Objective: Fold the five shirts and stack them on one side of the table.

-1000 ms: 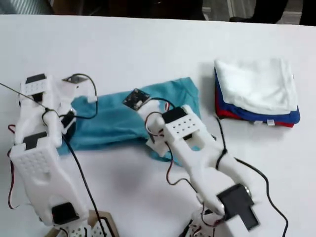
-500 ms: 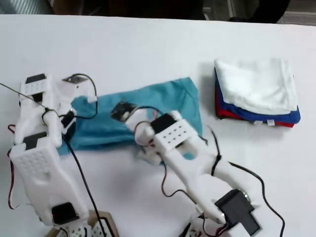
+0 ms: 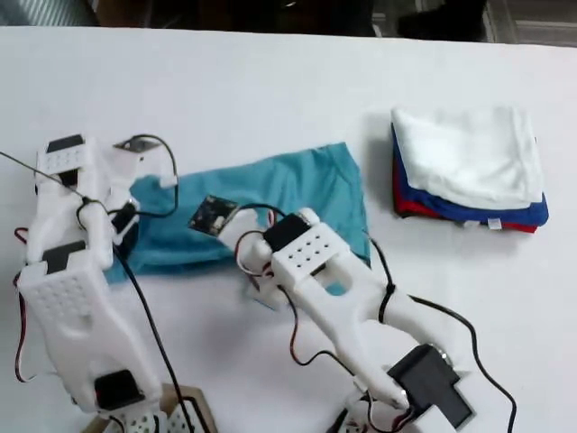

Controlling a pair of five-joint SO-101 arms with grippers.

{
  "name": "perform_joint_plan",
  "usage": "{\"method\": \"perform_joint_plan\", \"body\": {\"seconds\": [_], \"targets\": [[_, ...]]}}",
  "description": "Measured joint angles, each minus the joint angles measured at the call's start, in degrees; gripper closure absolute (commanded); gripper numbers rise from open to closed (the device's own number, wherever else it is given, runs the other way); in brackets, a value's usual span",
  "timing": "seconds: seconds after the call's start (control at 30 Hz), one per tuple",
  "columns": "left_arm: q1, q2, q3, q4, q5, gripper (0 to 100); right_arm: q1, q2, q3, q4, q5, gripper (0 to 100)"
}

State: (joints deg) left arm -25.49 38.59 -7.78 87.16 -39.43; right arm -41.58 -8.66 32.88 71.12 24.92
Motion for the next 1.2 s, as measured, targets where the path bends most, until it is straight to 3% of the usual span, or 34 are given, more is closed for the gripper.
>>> {"method": "perform_joint_plan", "body": {"seconds": [0.07, 0.4, 0.73, 1.13, 1.2], "targets": [[0.00, 0.00, 0.00, 0.00, 0.00, 97, 2.11, 0.00, 0.00, 0.00, 0.00, 72.1], [0.00, 0.00, 0.00, 0.00, 0.00, 97, 5.27, 0.00, 6.77, 5.27, 14.42, 77.6], [0.00, 0.00, 0.00, 0.00, 0.00, 97, 10.90, 0.09, 10.55, -8.09, 15.47, 77.7], [0.00, 0.00, 0.00, 0.00, 0.00, 97, 11.52, 5.98, 10.37, -9.05, 17.14, 78.4], [0.00, 0.00, 0.00, 0.00, 0.00, 97, 11.52, 6.07, 10.64, -9.49, 17.14, 84.4]]}}
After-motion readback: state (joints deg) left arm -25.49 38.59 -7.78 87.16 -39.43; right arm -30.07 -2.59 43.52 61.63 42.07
